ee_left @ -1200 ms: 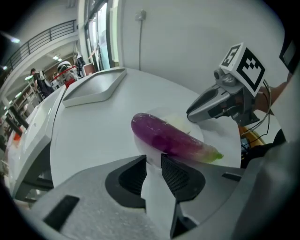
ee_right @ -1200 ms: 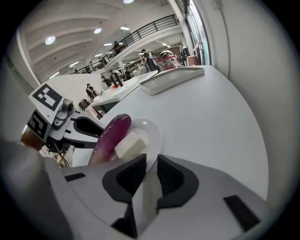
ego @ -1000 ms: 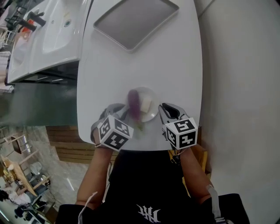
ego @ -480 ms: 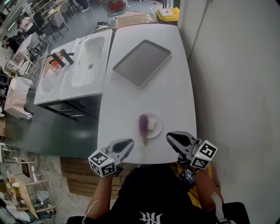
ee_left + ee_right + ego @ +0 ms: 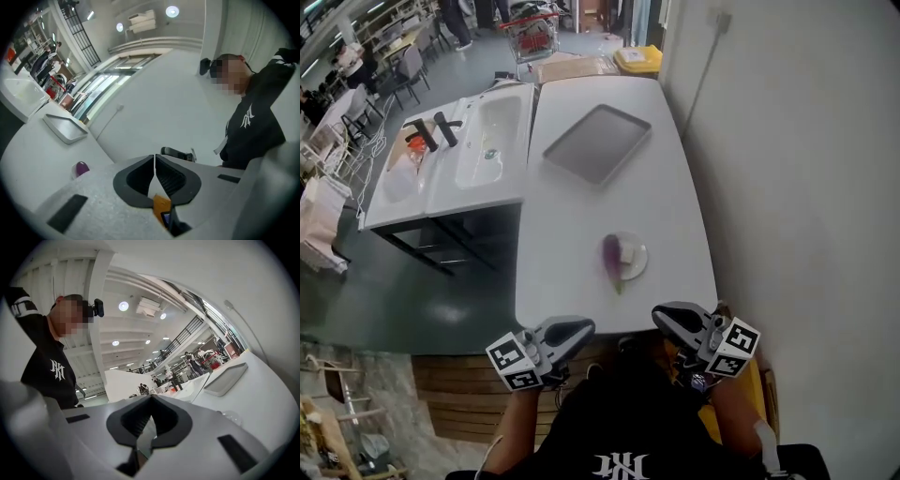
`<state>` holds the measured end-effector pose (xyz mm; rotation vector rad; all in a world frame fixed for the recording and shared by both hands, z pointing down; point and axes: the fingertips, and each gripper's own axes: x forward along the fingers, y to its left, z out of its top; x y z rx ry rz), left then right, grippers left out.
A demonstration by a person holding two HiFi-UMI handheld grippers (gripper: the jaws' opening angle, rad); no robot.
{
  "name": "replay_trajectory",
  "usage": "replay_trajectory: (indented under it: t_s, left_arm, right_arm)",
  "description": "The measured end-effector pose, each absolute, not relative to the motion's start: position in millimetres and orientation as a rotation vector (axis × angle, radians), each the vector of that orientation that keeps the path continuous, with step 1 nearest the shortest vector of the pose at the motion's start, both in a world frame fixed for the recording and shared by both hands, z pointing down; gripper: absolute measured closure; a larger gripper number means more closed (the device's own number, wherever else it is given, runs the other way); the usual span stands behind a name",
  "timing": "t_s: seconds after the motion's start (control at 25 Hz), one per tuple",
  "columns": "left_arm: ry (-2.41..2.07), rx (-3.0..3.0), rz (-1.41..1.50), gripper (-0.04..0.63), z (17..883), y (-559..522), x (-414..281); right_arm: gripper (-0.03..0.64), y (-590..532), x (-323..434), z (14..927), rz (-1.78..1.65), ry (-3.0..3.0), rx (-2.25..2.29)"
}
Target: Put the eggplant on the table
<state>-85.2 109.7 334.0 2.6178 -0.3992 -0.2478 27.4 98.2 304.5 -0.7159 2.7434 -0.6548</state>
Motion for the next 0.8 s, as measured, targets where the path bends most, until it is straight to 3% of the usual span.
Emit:
replay_trajectory:
  t_s: [0.6, 0.8]
  left_arm:
    - [-0.423, 2.677, -0.303, 0.583, 315, 151, -110]
    - [-0.327, 2.685, -0.246, 0.582, 321, 166, -85]
  right_arm:
    - [0.614, 151, -17, 294, -0.554, 2.856, -0.514]
    - [0.614, 164, -3, 303, -0.594, 2.829, -0.514]
